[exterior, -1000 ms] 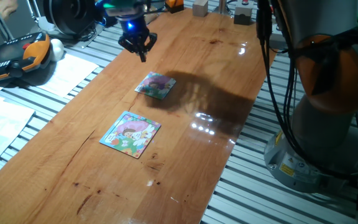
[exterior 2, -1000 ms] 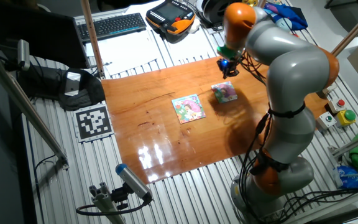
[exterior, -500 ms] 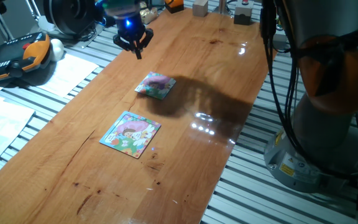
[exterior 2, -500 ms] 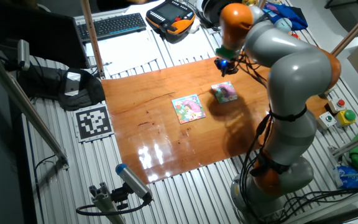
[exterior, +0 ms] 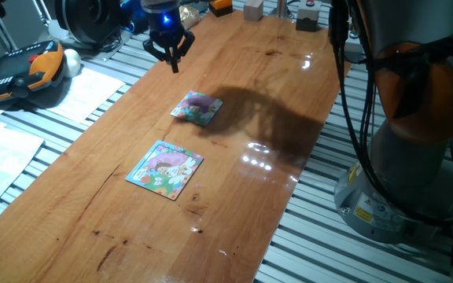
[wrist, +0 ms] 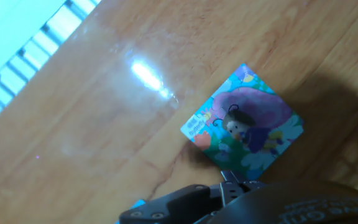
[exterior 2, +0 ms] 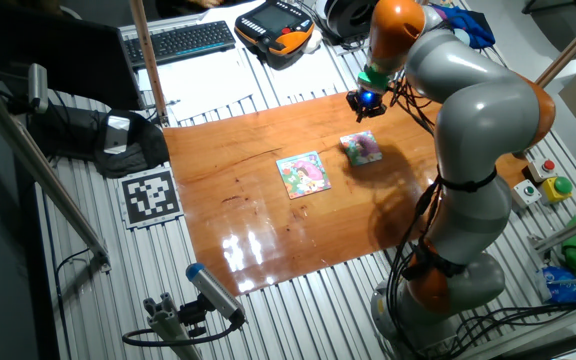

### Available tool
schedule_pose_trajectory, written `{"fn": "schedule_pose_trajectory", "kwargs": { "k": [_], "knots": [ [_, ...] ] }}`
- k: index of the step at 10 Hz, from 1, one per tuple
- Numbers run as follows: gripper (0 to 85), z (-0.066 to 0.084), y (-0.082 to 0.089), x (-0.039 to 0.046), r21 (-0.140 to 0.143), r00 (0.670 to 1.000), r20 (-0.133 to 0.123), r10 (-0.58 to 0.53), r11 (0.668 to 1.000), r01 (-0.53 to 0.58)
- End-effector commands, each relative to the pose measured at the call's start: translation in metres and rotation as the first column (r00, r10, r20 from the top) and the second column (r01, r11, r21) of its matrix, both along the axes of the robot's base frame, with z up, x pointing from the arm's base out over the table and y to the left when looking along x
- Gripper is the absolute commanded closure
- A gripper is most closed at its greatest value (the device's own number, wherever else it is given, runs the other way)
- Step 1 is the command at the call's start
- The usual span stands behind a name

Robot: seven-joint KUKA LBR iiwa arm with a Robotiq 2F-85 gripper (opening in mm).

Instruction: Assemble one piece of a puzzle

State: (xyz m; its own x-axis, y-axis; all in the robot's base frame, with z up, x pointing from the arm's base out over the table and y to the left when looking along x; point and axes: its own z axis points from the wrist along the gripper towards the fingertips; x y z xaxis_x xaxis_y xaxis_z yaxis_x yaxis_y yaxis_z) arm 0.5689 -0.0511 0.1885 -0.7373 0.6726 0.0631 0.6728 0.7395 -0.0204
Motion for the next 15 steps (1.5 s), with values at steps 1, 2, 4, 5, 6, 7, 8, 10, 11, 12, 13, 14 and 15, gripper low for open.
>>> {"fn": "schedule_pose_trajectory", "kwargs": {
  "k": [1, 2, 4, 5, 6, 7, 8, 10, 11, 12, 13, 14, 15],
  "knots": [
    [85.0, 0.0029, 0.0021, -0.0018, 0.000, 0.948, -0.004, 0.317, 0.948, -0.317],
    [85.0, 0.0069, 0.0060, -0.0037, -0.003, 0.948, -0.004, 0.318, 0.948, -0.318],
    [85.0, 0.0115, 0.0091, -0.0071, -0.016, 0.943, 0.000, 0.333, 0.943, -0.333],
    [85.0, 0.0117, 0.0091, -0.0074, -0.020, 0.938, 0.000, 0.346, 0.938, -0.346],
    [85.0, 0.0111, 0.0080, -0.0074, -0.017, 0.932, 0.001, 0.363, 0.932, -0.363],
    [85.0, 0.0116, 0.0077, -0.0078, -0.014, 0.925, 0.003, 0.380, 0.925, -0.380],
    [85.0, 0.0120, 0.0076, -0.0081, -0.022, 0.918, 0.006, 0.397, 0.918, -0.397],
    [85.0, 0.0125, 0.0073, -0.0082, -0.028, 0.911, 0.010, 0.413, 0.911, -0.412],
    [85.0, 0.0125, 0.0073, -0.0081, -0.037, 0.906, 0.005, 0.424, 0.905, -0.423],
    [85.0, 0.0125, 0.0074, -0.0081, -0.047, 0.903, 0.001, 0.431, 0.902, -0.430],
    [85.0, 0.0126, 0.0071, -0.0082, -0.050, 0.900, -0.001, 0.436, 0.899, -0.436],
    [85.0, 0.0126, 0.0071, -0.0083, -0.054, 0.899, -0.001, 0.438, 0.898, -0.437],
    [85.0, 0.0127, 0.0075, -0.0082, -0.054, 0.900, -0.001, 0.436, 0.898, -0.436]
  ]
}}
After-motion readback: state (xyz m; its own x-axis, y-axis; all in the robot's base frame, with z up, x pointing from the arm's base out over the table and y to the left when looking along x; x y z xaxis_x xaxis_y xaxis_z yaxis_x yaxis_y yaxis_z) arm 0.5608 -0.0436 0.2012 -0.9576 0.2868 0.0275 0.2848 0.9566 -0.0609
